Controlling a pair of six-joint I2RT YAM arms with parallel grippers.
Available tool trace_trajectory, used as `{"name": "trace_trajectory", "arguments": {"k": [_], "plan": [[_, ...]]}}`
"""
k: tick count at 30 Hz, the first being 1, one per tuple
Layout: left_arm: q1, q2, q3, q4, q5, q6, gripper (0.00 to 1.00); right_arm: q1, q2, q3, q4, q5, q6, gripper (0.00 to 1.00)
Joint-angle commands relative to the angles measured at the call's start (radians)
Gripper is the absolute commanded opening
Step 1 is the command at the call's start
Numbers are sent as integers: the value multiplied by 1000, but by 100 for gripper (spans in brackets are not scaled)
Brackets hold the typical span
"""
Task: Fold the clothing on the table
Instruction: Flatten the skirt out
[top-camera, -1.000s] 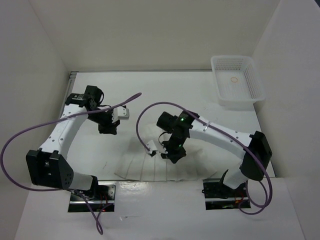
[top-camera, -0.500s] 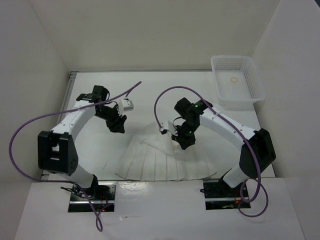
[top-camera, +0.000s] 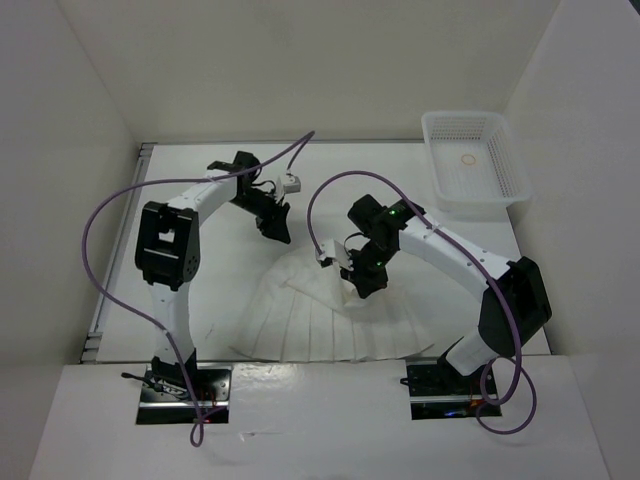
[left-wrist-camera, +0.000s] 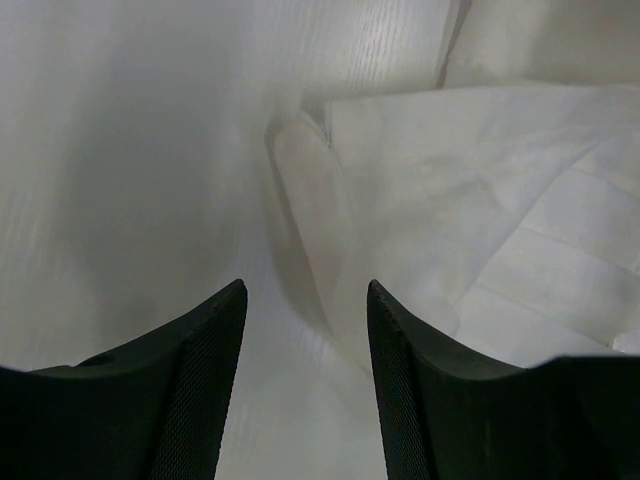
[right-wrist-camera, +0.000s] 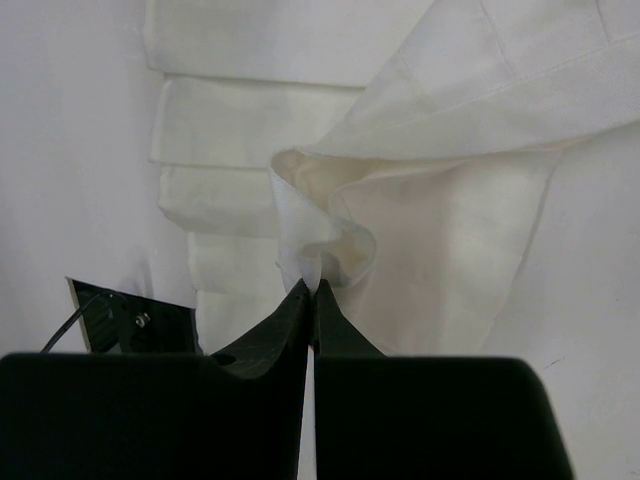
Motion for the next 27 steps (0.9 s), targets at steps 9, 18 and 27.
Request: {"name": "trace_trajectory", "arguments": {"k": [9, 18, 27], "plan": [[-136, 155, 114, -240, 132, 163, 59, -6, -2, 4, 45, -25, 12, 3], [-157, 191, 134, -300, 152, 206, 58, -6, -11, 4, 75, -35, 30, 3], [-157, 224, 179, -293, 186, 186, 19, -6, -40, -5, 84, -35, 41, 3]]}}
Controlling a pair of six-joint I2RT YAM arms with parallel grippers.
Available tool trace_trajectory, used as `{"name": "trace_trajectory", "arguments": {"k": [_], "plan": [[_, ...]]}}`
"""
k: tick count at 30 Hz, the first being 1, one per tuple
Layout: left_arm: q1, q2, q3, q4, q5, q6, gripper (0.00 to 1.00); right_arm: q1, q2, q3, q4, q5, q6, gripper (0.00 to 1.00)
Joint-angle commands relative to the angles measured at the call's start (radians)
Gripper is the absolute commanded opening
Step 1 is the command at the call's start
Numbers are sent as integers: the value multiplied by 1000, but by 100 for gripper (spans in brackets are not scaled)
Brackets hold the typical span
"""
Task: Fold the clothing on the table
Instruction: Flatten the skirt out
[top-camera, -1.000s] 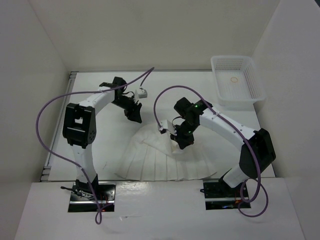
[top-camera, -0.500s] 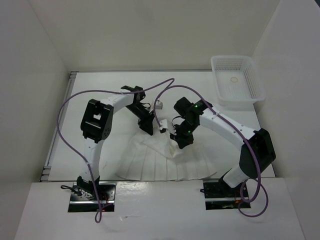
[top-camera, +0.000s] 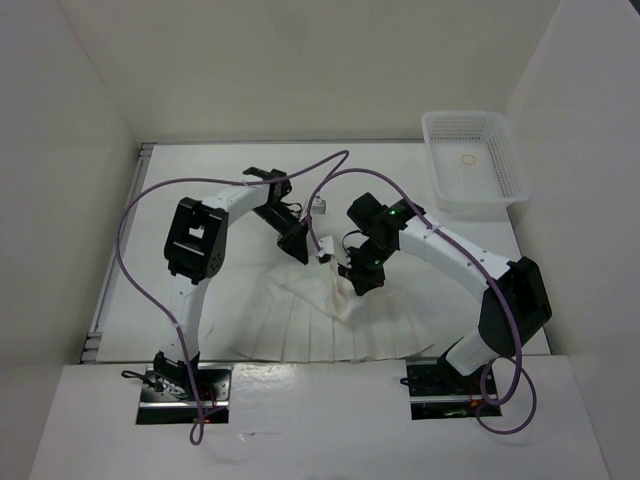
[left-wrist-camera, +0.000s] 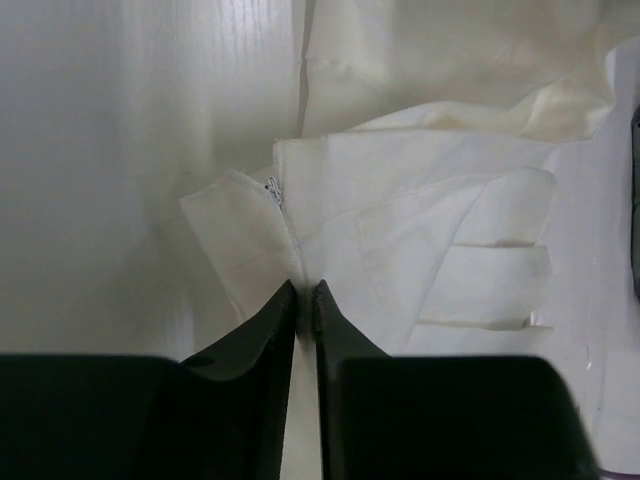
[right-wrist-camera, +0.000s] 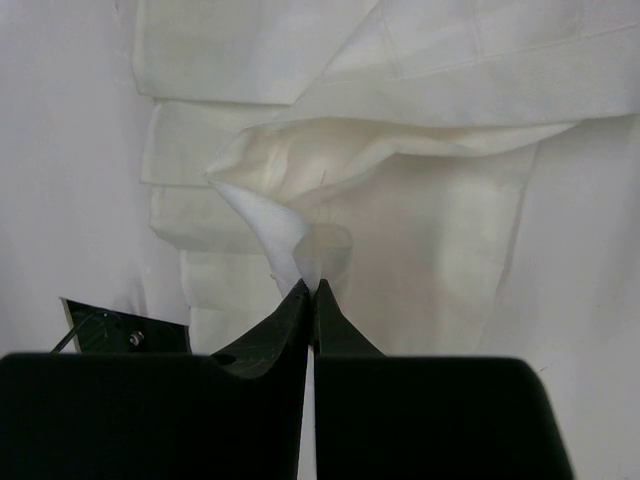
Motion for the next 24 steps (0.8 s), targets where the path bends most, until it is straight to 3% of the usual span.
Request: {"name": "trace_trajectory", "arguments": {"k": [1, 8, 13, 17, 24], "plan": [[0, 23, -4, 2, 62, 17, 17, -6, -39, -14, 37, -24, 10, 3], [0, 14, -22, 67, 62, -40, 0, -6, -48, -14, 73, 5, 19, 3], [63, -20, -13, 159, 43, -120, 0, -46, -58, -14, 194, 72, 85, 2], [136, -38, 30, 214, 22, -178, 0, -171, -29, 31, 326, 168, 140, 0], [255, -16, 184, 265, -9, -285, 0, -290, 189, 224, 446, 309, 212, 0]]}}
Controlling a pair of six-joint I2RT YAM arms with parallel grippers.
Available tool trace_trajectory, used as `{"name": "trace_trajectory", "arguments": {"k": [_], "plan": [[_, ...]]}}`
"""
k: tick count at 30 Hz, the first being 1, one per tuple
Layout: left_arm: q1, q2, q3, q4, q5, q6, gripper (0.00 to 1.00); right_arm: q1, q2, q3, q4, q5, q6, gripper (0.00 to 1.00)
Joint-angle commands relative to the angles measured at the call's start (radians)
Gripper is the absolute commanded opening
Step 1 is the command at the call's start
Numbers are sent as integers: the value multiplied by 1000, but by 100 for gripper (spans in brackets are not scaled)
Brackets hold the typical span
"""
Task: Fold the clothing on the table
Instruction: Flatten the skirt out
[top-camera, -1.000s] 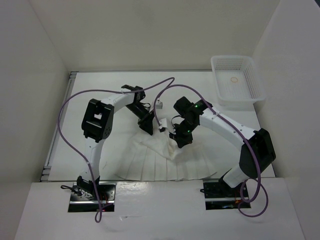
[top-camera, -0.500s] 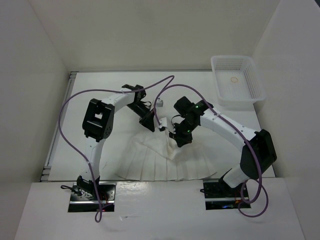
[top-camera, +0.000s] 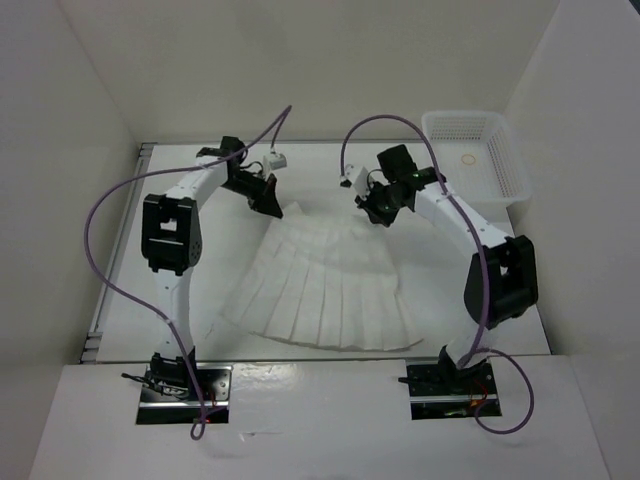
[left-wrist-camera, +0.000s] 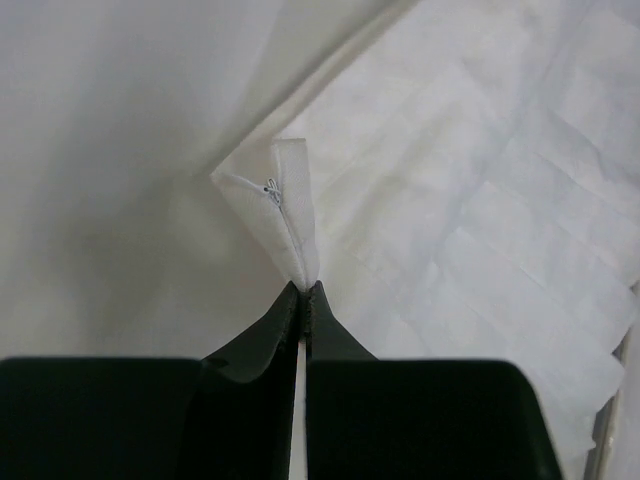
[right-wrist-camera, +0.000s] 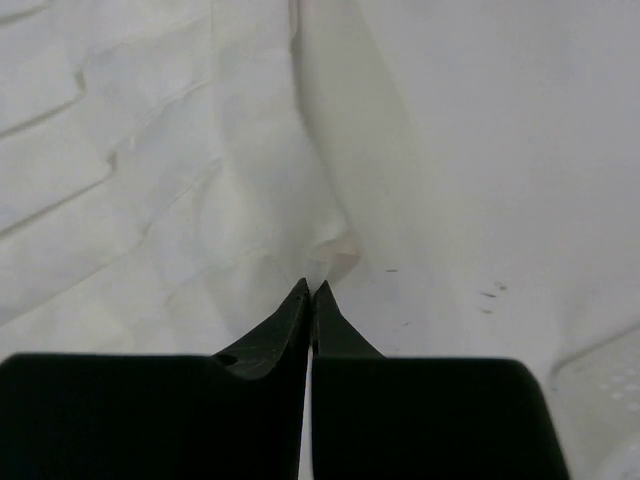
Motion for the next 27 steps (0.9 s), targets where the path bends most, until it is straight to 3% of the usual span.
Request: {"name": "trace_trajectory", "arguments": {"k": [1, 14, 17, 18, 19, 21, 23, 27], "plan": [[42, -9, 113, 59, -1, -74, 0, -22, 101, 125, 133, 97, 50, 0], [114, 187, 513, 60, -81, -252, 0, -111, 465, 548, 247, 224, 132, 0], [114, 294, 721, -1, -110, -298, 1, -130, 556, 697, 226, 235, 164, 0], [123, 335, 922, -41, -119, -298, 1, -140, 577, 775, 197, 246, 182, 0], [123, 406, 991, -106, -119, -327, 1, -140, 612, 809, 181, 246, 191, 0], [123, 390, 961, -93, -122, -313, 1, -140, 623, 873, 140, 235, 207, 0], [132, 402, 1030, -166, -75, -255, 1, -140, 604, 874, 130, 197, 207, 0], [132, 388, 1153, -402, 29, -73, 1, -131, 499, 779, 121, 112, 201, 0]]}}
